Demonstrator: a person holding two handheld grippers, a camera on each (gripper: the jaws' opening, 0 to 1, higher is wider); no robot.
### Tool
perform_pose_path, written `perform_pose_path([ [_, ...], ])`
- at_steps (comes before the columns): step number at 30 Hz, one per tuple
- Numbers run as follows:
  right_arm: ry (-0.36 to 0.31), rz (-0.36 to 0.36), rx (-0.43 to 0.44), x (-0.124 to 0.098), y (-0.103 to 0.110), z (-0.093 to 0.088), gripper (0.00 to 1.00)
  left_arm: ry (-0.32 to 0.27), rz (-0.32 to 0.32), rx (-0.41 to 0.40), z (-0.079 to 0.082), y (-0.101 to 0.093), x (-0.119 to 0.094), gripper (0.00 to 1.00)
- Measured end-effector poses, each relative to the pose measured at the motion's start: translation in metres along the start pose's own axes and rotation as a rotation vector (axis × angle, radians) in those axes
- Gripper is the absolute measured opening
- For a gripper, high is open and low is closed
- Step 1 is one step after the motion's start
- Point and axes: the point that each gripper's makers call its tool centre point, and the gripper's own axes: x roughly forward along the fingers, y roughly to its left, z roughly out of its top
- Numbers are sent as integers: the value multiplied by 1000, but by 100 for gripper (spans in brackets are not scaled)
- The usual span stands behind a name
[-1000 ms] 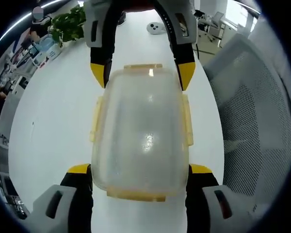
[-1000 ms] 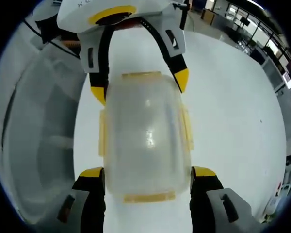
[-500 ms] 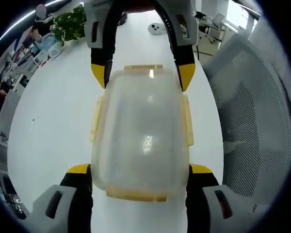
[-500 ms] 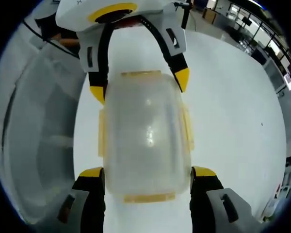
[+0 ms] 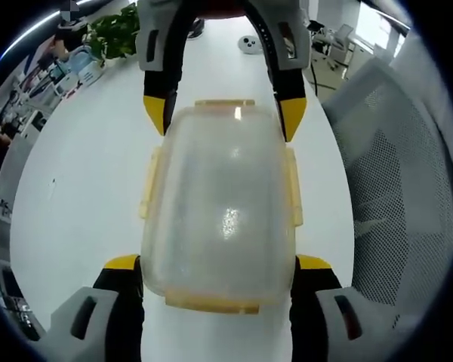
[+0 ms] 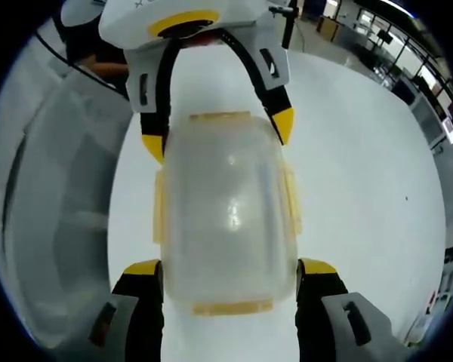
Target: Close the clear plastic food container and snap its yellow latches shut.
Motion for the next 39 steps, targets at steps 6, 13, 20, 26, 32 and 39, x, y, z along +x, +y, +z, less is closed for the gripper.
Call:
perform_pose_path([
  [6,-6,1,0,1,-10,4,71,9,1,0,-3,11,0,81],
  [13,-13,2,-2,1,-21,6,71,13,1,-3,-5,22,0,81],
  [20,-22,4,-7,2,-33,8,71,11,3,-15,-5,32,1,81],
  [26,-23,6,-12,2,-42,9,71,12,5,-21,-7,40,3,81],
  [32,-32,6,-12,3,-49,10,71,11,4,-24,-8,49,3,82],
  [39,-37,6,-11,3,-58,11,71,6,3,-27,-8,57,4,82],
])
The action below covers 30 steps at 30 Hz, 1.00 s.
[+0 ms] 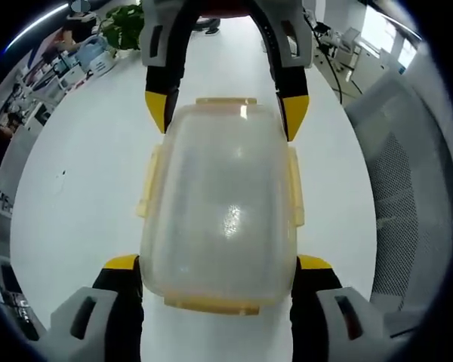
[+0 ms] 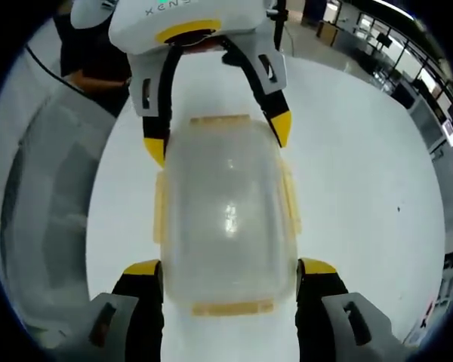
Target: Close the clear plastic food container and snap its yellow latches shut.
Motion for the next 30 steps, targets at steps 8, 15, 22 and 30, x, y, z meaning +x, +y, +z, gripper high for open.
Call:
perform_pose_path([
  [8,-7,-2,3,0,-9,1,72,3,-3,1,-1,10,2,82],
  [15,-16,-3,6,0,-17,1,72,2,-6,0,0,17,3,82],
  [22,-11,1,0,0,-23,1,72,0,-6,-9,1,23,4,83],
  [30,-11,0,4,0,-23,1,72,-8,-5,-12,1,23,4,83],
])
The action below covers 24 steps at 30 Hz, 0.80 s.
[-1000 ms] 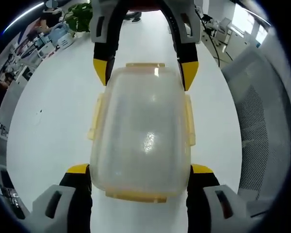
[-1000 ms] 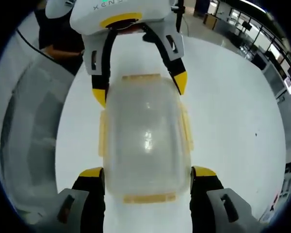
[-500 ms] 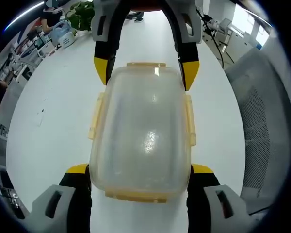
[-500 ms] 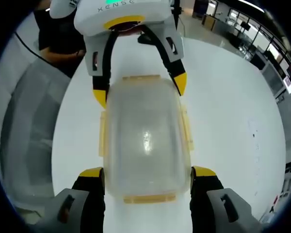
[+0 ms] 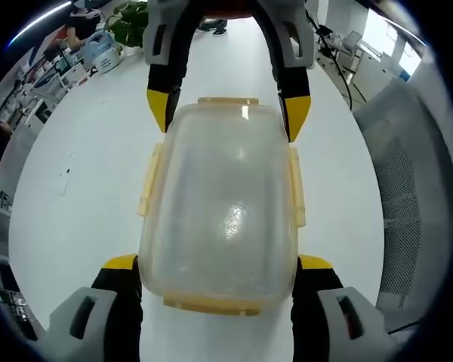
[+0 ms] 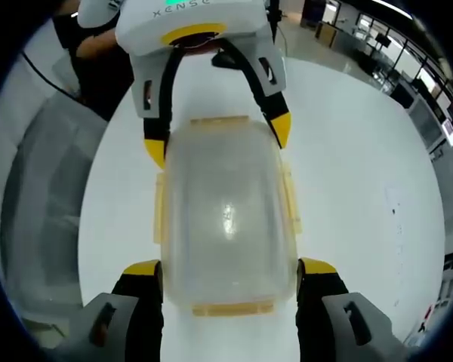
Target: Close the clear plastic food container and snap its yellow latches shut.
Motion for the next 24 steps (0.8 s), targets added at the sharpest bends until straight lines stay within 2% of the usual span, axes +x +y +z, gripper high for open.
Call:
perform_pose_path([
  [4,-5,-5,4,-1,0,0,72,-7,1,1,1,0,0,84],
  [12,-14,-17,7,0,0,1,73,19,11,15,-1,0,2,86],
  [17,-23,-41,30,-1,-1,2,74,36,37,104,-1,1,1,86],
  [22,-13,-78,35,-2,-3,-1,85,15,39,78,4,1,-2,87],
  [24,-32,-92,38,-5,-3,1,88,2,53,80,6,2,-4,92],
])
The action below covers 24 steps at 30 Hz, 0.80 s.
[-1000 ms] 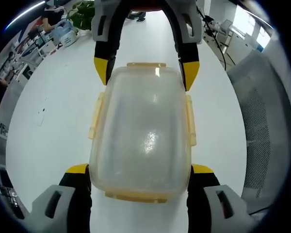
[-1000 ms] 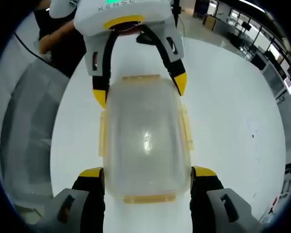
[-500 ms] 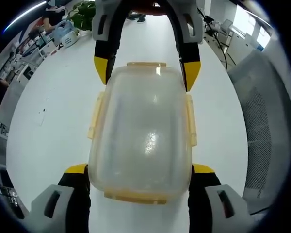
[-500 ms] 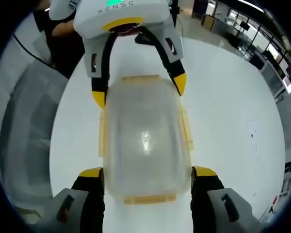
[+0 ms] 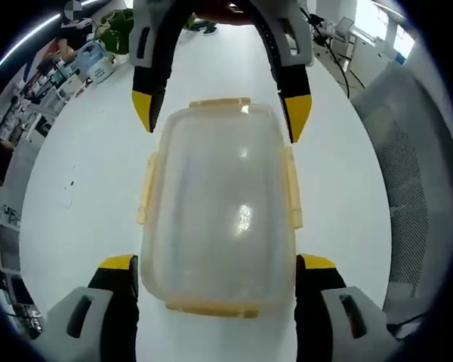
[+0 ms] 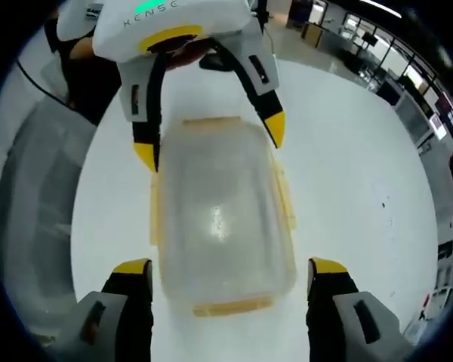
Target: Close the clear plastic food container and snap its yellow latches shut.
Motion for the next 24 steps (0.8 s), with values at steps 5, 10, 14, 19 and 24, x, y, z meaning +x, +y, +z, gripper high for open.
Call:
perform_pose_path([
  [5,-18,-21,18,-4,0,-2,92,3,26,-2,-2,1,-2,97],
  [10,-25,-44,50,-8,3,-6,92,-24,67,-20,2,2,-10,99],
  [14,-32,-88,51,-13,3,-10,92,-74,95,-97,4,3,-16,99],
  [19,-69,-94,92,-16,8,-7,91,-85,106,-127,1,-2,-17,99],
  [24,-82,-109,109,-18,11,-7,91,-100,110,-165,0,-7,-19,99],
])
